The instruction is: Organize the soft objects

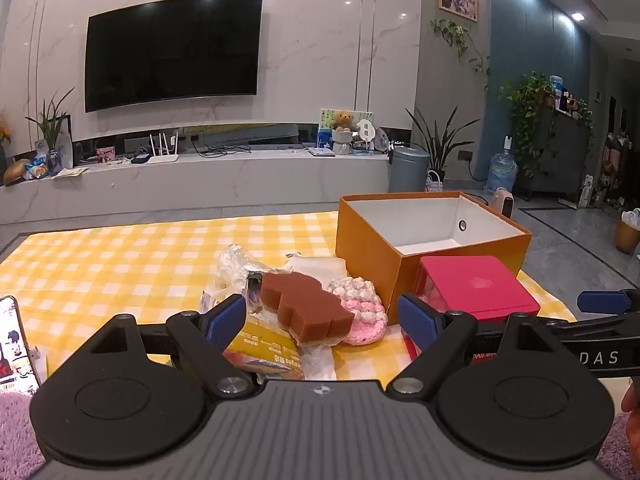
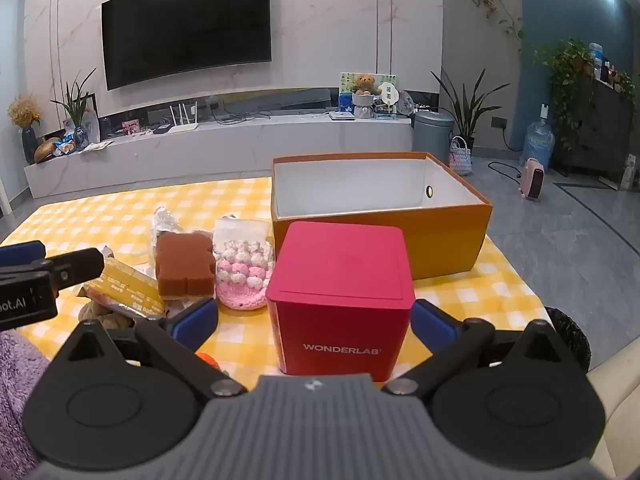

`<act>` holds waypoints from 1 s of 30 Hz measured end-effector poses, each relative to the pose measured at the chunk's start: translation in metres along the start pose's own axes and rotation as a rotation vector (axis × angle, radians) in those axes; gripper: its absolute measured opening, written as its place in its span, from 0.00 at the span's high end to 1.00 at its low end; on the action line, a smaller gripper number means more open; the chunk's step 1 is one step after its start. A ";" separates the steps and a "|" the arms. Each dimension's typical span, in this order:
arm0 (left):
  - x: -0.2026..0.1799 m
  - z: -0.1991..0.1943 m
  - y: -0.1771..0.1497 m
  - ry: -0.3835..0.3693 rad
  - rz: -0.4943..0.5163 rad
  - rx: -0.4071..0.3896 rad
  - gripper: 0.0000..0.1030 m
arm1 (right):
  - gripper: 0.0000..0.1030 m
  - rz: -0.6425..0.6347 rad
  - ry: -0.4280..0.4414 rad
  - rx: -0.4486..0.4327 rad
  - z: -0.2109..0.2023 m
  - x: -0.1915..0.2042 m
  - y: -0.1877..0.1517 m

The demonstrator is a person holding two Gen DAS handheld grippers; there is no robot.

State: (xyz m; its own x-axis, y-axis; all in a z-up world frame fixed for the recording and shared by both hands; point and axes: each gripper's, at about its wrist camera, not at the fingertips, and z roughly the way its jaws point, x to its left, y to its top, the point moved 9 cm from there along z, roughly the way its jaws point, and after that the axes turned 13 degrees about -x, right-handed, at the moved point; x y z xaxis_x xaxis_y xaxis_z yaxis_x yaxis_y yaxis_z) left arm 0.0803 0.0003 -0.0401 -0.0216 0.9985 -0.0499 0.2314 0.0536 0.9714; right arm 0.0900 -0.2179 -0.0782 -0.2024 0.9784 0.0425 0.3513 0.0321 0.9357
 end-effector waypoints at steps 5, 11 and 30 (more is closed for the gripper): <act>-0.003 0.000 -0.004 0.001 0.002 0.010 0.03 | 0.03 0.000 -0.002 -0.005 0.000 0.000 -0.001; -0.004 -0.001 -0.006 0.006 0.009 0.019 0.03 | 0.03 -0.021 0.004 0.004 -0.001 0.005 0.004; 0.000 0.006 -0.014 0.002 0.002 0.046 0.03 | 0.03 0.000 0.007 0.008 0.002 0.002 -0.003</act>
State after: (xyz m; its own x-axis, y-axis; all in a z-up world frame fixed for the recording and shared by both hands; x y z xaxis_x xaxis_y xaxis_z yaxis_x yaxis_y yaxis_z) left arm 0.0829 -0.0003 -0.0546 -0.0233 0.9986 -0.0479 0.2759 0.0525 0.9598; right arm 0.0900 -0.2160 -0.0818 -0.2083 0.9770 0.0452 0.3589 0.0334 0.9328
